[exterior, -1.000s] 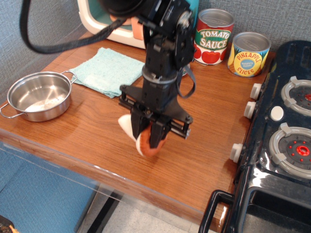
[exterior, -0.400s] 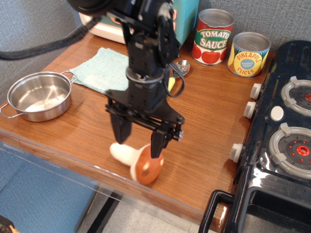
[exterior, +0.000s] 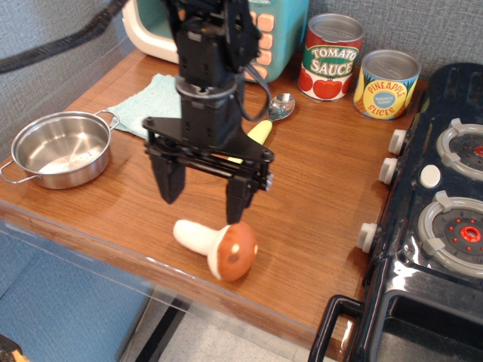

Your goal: Pick up rattle on top of blue cloth and move it diagonally.

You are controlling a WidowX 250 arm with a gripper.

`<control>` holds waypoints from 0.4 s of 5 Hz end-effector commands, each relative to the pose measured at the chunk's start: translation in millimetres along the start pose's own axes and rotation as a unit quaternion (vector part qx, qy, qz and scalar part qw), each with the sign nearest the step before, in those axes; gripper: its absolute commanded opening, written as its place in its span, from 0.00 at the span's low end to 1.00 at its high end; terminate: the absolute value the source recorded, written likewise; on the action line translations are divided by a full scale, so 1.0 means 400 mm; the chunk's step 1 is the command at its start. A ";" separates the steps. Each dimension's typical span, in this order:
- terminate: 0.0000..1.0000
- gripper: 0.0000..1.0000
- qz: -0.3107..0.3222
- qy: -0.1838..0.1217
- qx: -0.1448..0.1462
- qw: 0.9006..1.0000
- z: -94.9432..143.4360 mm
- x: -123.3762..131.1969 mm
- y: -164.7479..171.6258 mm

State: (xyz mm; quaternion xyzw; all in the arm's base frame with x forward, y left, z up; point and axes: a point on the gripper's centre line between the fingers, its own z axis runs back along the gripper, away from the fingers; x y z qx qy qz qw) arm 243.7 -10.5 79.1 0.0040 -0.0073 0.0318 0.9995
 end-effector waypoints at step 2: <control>1.00 1.00 0.003 -0.030 -0.005 1.000 0.037 0.002 0.020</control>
